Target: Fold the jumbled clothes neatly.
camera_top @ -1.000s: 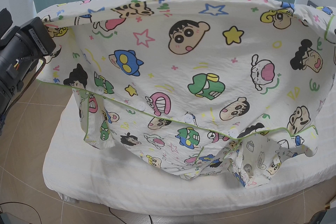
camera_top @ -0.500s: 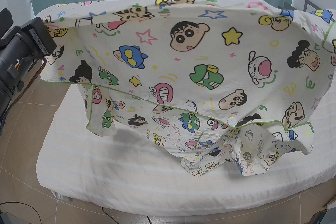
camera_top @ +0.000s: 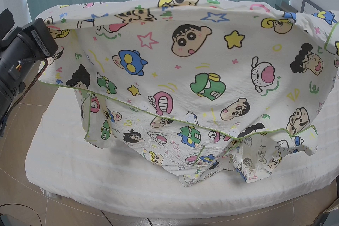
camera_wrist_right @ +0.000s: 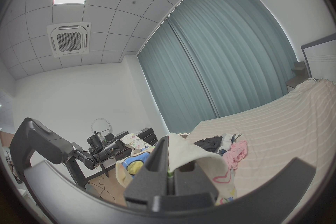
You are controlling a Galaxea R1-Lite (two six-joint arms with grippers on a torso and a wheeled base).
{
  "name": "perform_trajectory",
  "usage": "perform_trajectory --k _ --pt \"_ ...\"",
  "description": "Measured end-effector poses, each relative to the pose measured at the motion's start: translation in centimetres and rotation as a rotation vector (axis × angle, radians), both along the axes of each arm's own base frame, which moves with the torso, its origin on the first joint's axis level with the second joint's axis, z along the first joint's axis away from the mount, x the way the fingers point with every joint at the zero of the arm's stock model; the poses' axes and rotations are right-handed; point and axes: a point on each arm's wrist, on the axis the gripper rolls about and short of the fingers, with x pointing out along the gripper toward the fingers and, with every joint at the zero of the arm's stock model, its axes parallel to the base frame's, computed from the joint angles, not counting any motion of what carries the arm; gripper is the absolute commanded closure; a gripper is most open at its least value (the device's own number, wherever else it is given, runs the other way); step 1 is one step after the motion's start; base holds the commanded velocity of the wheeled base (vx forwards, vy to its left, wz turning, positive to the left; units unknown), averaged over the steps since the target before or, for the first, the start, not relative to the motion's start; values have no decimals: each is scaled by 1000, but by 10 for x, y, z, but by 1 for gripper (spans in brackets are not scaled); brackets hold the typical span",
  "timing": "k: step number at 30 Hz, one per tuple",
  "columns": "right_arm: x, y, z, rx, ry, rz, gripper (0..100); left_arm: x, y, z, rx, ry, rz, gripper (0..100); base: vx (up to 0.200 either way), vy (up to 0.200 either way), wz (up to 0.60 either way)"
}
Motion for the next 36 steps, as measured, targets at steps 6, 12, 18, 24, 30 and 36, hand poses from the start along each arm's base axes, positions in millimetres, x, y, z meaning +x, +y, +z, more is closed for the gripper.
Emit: perform_trajectory --k 6,12,18,24,30,36 --pt "1 1 0 -3 3 3 100 0 0 0 1 1 0 100 0 -200 0" --pt "2 1 0 -5 4 7 100 0 0 0 2 1 1 100 0 -200 0" --pt "3 2 0 -6 6 10 100 0 0 0 3 1 1 100 0 -200 0" --pt "3 2 0 -7 6 9 100 0 0 -2 5 7 3 100 0 -200 0" --pt "4 2 -1 -8 9 10 100 0 0 -3 6 8 4 100 0 -200 0" --pt "4 2 0 -7 7 9 100 0 0 -3 7 7 6 100 0 -200 0"
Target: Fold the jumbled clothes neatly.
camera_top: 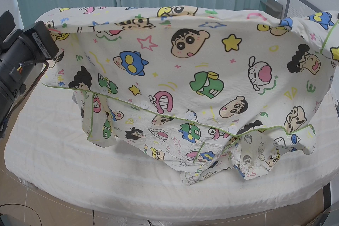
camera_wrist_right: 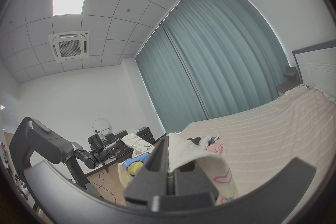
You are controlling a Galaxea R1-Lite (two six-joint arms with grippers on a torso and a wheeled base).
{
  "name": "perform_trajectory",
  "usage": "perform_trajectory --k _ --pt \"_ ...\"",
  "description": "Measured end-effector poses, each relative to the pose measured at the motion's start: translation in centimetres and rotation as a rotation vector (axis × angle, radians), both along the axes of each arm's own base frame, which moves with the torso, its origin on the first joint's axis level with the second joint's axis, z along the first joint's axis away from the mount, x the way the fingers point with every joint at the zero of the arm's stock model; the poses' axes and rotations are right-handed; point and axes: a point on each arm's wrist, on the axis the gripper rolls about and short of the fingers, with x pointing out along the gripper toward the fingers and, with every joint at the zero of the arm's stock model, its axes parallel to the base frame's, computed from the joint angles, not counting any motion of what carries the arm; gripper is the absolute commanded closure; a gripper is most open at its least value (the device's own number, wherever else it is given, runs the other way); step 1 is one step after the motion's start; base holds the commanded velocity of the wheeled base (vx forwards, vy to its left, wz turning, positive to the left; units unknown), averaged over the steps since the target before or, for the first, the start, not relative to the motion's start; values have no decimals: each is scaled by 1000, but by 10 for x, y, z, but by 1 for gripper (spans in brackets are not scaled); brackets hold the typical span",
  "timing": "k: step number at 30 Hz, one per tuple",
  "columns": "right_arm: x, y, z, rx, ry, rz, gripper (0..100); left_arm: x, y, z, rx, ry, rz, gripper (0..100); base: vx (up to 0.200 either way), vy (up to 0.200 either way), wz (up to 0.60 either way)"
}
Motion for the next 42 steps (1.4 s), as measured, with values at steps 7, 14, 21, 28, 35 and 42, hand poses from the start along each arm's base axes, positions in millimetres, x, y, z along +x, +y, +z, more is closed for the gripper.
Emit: perform_trajectory --k 7,14,21,28,35,42 --pt "0 0 1 1 -2 0 100 0 0 0 -1 -1 2 100 0 -171 0" --pt "0 0 1 0 -1 -1 100 -1 1 0 -2 -2 2 100 0 0 0" --pt "0 0 -1 -2 3 -1 100 -1 1 -1 0 0 4 100 0 0 0" --pt "0 0 0 0 0 -1 100 -1 1 -1 0 1 5 100 0 0 0" --pt "0 0 2 3 -6 -3 100 -1 1 -1 0 0 5 100 -143 0 0" --pt "-2 -1 5 9 -17 -3 100 -1 1 0 -2 0 5 100 -200 0 0"
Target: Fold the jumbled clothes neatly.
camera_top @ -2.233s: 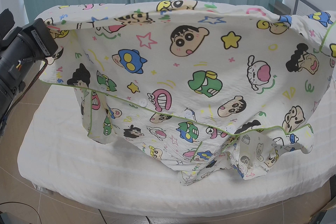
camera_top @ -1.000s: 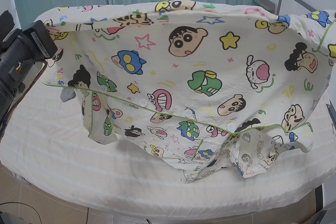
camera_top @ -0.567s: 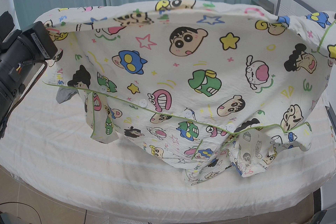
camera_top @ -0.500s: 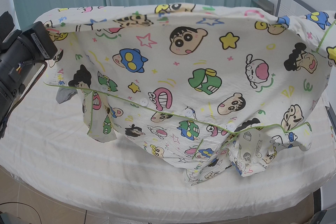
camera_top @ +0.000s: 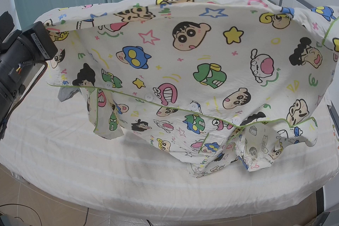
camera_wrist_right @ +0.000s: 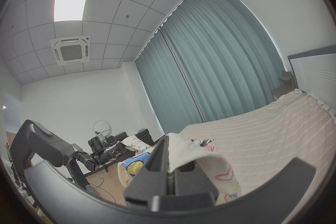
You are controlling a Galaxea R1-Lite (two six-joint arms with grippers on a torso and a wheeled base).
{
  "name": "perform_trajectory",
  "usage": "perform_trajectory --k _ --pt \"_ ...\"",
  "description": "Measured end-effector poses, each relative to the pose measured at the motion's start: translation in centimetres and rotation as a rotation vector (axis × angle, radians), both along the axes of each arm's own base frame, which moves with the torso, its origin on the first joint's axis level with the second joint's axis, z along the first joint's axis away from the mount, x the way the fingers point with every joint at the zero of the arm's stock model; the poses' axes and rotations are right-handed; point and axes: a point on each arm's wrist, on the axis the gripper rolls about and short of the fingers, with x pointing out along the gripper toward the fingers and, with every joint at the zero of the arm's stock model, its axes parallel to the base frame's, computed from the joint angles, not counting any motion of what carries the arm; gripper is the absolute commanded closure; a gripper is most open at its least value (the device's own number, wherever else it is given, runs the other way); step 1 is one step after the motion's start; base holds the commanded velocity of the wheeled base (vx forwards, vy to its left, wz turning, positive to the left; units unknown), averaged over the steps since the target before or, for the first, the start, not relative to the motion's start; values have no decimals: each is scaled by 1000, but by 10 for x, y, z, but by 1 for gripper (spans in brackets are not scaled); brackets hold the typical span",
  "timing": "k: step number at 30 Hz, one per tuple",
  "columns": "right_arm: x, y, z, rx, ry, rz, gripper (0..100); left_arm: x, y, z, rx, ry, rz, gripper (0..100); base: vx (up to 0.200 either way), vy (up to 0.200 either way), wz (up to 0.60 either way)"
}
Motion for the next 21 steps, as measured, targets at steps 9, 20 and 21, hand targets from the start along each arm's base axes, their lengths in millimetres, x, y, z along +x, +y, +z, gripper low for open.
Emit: perform_trajectory --k 9,20,21 --pt "-5 -2 3 8 -16 0 100 0 -1 -9 15 29 -6 100 -200 0 0" --pt "-11 -6 -5 -7 14 -2 100 -6 0 -36 14 110 -36 100 0 0 0" --pt "-12 -6 -7 -12 23 -2 100 -6 0 -38 12 117 -37 100 0 0 0"
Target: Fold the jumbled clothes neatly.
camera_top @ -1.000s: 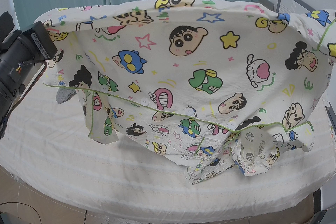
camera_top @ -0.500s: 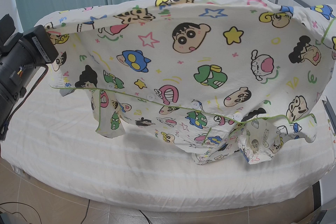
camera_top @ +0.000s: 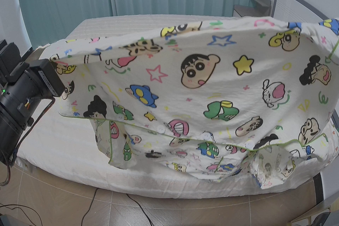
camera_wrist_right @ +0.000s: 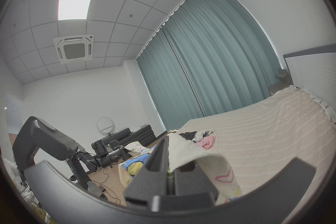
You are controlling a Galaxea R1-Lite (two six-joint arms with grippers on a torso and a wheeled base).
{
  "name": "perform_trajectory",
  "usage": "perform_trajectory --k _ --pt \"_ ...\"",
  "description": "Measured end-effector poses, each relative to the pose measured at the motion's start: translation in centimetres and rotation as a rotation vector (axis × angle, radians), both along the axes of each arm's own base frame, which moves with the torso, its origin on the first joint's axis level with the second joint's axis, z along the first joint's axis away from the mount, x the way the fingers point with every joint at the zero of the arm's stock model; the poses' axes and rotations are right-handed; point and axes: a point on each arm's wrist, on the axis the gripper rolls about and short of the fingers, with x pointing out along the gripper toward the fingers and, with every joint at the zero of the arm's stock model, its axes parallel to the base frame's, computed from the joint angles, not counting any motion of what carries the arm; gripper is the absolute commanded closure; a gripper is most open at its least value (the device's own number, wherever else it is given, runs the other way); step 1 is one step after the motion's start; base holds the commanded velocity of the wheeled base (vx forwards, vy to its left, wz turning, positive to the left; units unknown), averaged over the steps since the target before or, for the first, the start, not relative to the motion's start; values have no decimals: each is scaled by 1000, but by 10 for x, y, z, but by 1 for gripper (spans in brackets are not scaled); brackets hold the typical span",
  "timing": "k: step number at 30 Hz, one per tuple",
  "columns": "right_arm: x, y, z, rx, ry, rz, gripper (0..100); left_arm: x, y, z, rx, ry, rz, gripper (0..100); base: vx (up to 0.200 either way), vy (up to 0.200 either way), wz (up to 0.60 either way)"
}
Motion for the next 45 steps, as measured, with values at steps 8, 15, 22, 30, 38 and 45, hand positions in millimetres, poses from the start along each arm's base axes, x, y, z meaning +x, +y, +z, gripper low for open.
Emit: perform_trajectory --k 8,15,22,30,38,45 --pt "3 1 -19 -30 66 -11 100 -4 2 -29 -14 98 -19 100 0 0 0" --pt "16 3 -30 -22 145 -38 100 -2 1 -46 -13 159 -22 100 0 0 0" --pt "29 5 -35 -35 184 -43 100 7 -4 -55 -18 203 -21 100 0 0 0" --pt "46 5 -35 -29 201 -58 100 24 -13 -62 -7 243 -8 100 75 0 0" --pt "77 4 -40 -28 225 -88 100 50 -26 -67 4 277 13 100 200 0 0" --pt "108 1 -46 -30 242 -121 100 79 -38 -74 -6 306 36 100 200 0 0"
